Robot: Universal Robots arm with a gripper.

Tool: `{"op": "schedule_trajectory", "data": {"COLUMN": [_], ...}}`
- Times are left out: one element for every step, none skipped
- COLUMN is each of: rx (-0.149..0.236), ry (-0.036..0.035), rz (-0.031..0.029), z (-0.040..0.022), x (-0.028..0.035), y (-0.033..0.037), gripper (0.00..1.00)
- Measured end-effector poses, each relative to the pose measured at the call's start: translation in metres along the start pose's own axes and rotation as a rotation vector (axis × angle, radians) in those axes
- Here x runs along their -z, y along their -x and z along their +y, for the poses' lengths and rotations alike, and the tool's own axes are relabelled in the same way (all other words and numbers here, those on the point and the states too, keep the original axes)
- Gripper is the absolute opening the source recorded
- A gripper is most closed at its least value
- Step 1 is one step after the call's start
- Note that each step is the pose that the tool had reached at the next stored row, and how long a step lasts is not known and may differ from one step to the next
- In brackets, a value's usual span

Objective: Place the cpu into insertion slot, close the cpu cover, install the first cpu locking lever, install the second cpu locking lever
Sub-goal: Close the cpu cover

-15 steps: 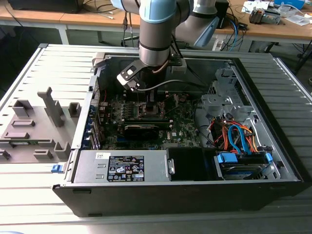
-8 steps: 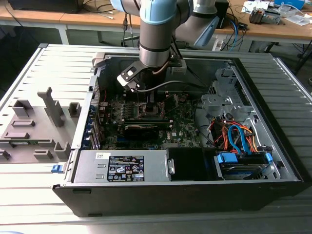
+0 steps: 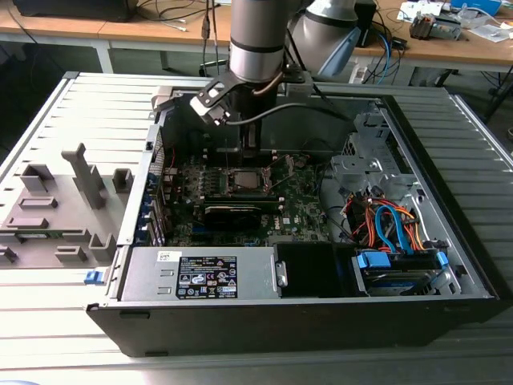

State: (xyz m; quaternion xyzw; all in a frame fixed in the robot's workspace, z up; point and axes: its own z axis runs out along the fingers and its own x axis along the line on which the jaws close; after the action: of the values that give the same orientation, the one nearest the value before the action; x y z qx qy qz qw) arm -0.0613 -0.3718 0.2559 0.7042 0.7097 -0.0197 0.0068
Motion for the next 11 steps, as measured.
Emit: {"op": "schedule_trajectory", "data": {"rx": [0.000,0.000,0.000,0.000,0.000,0.000,0.000,0.000,0.000,0.000,0.000], "ry": [0.0000,0.0000,0.0001,0.0000,0.0000,0.0000,0.0002,0.0001,0.0002,0.0003,0.0003], "rz": [-0.0001,0.0000,0.0000,0.0000,0.0003,0.0001,0.0003,0.0002,0.0004,0.0004,0.0005], "z": [-0.0002,-0.0002,-0.0003,-0.0003,-0.0004,-0.0004,-0.0004,-0.0005,-0.0006,-0.0006,-0.0006], "x": [0.0091,0.0127,0.0156,0.0182,0.0190,0.0203,0.0225,0.0265,0.0323,0.0333,0.0333], "y": [0.0004,0.0005,0.0006,0.0007,0.0008,0.0008,0.0009,0.0010,0.0012,0.0013,0.0013], "gripper": [0.11,0.11,0.11,0.11,0.11,0.11,0.11,0.11,0.11,0.11,0.11]}}
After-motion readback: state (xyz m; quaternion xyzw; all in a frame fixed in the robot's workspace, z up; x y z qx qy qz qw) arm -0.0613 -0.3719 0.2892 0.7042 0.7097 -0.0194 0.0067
